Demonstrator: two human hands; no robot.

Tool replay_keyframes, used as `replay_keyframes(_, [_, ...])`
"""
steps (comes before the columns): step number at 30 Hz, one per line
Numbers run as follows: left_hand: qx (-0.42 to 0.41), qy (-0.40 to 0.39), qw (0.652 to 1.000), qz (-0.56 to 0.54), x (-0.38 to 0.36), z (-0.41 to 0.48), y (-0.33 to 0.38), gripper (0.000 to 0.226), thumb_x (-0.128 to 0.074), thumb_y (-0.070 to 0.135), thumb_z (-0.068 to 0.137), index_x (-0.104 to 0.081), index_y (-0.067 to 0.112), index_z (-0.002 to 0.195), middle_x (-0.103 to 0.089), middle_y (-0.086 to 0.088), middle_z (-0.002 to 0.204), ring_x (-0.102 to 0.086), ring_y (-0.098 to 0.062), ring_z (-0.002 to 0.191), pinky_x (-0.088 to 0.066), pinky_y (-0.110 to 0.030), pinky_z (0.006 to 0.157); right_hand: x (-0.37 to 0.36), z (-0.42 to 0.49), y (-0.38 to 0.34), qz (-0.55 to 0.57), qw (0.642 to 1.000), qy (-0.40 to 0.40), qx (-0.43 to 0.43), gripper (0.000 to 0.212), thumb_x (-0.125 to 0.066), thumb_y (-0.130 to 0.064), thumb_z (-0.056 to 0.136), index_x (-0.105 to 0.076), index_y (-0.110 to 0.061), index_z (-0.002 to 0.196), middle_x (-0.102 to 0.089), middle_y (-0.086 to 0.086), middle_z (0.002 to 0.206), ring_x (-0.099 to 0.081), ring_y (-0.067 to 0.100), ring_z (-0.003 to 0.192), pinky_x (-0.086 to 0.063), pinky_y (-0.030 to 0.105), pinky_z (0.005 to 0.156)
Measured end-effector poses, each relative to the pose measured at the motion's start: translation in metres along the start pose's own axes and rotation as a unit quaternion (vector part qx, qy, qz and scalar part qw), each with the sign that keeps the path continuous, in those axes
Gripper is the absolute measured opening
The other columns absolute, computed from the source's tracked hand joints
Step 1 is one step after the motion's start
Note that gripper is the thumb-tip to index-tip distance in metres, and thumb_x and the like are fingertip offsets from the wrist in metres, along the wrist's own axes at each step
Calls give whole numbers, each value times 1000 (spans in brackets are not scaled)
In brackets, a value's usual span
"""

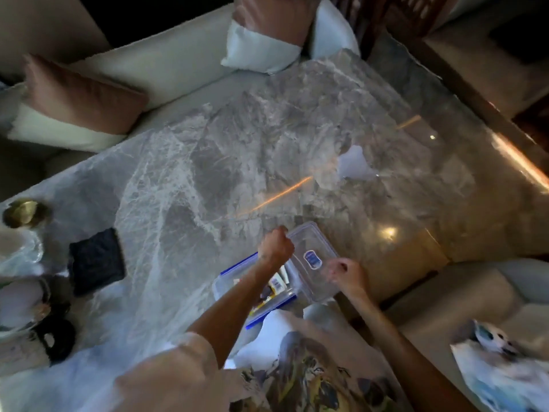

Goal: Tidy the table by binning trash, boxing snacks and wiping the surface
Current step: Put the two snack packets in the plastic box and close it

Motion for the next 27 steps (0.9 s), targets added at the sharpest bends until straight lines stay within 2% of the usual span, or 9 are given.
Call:
replay_keyframes(2, [-15, -27, 998, 54, -11, 18, 14, 43, -46, 6, 82, -60, 14, 122, -62, -16, 127, -59, -34, 116, -48, -40, 95, 15, 0, 20, 42, 999, 22, -21, 11, -60, 8, 76, -68, 0, 77, -70, 22, 80, -62, 27, 72, -53, 44, 72])
replay_keyframes(4, [-21, -48, 994, 94, -22, 33, 19, 43, -48, 6, 81, -61, 10, 121, -59, -18, 130, -57, -34, 119, -47, -40, 98, 18, 2, 44, 65, 996, 21, -56, 16, -57, 2, 71, -66, 11, 81, -69, 32, 84, -61, 27, 72, -52, 44, 72])
replay_keyframes(6, [-24, -66, 990, 121, -30, 48, 18, 44, -49, 7, 80, -59, 6, 122, -58, -20, 131, -55, -34, 122, -47, -40, 101, 17, 4, 62, 73, 993, 24, -88, 30, -54, -13, 66, -66, 8, 85, -70, 29, 86, -67, 29, 73, -55, 44, 75])
replay_keyframes(11, [-17, -85, 983, 162, -44, 68, 7, 42, -51, 5, 78, -60, 3, 119, -58, -23, 127, -55, -37, 120, -47, -40, 100, 14, 3, 81, 6, 993, 26, -115, 18, -63, -3, 73, -75, -7, 86, -74, 5, 76, -71, 23, 76, -59, 38, 75])
replay_keyframes(14, [-20, -81, 981, 177, -48, 69, 6, 42, -50, 3, 80, -60, 2, 121, -54, -25, 129, -52, -39, 121, -44, -39, 101, 7, 4, 90, 3, 991, 1, -133, 18, -64, -6, 72, -72, -23, 72, -65, -3, 74, -64, 16, 77, -56, 30, 74])
replay_keyframes(17, [-18, -79, 979, 186, -50, 68, 6, 45, -51, 5, 81, -58, 5, 125, -51, -22, 131, -51, -38, 122, -43, -41, 103, 3, 2, 91, -14, 988, -9, -152, 12, -62, -6, 77, -71, -12, 70, -71, 0, 77, -67, 17, 77, -55, 29, 71])
replay_keyframes(21, [-10, -82, 979, 186, -53, 70, 3, 47, -55, 10, 79, -57, 9, 126, -49, -19, 131, -51, -38, 121, -44, -44, 104, -7, 6, 91, -36, 986, -46, -155, 17, -55, -18, 84, -59, -16, 68, -62, 2, 72, -60, 19, 75, -44, 27, 67])
replay_keyframes(24, [-11, -87, 984, 152, -53, 74, 2, 52, -56, 8, 79, -55, 7, 131, -50, -22, 133, -52, -39, 122, -42, -42, 106, -24, 25, 123, 11, 981, -77, -176, 29, -55, -40, 70, -61, -12, 76, -67, 1, 74, -68, 22, 77, -56, 34, 75])
replay_keyframes(27, [-18, -78, 992, 101, -49, 75, 3, 48, -54, 4, 80, -57, 4, 128, -56, -23, 130, -54, -37, 121, -44, -39, 102, -12, 18, 103, 58, 982, -59, -170, 33, -55, -38, 72, -66, -11, 86, -72, 3, 84, -70, 28, 85, -58, 43, 81])
Point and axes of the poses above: each hand's wrist, its own z-axis towards the middle knuckle, its own x-axis out of the back of the hand, y = z × x, the point moved 4 cm from there along z, towards the middle knuckle
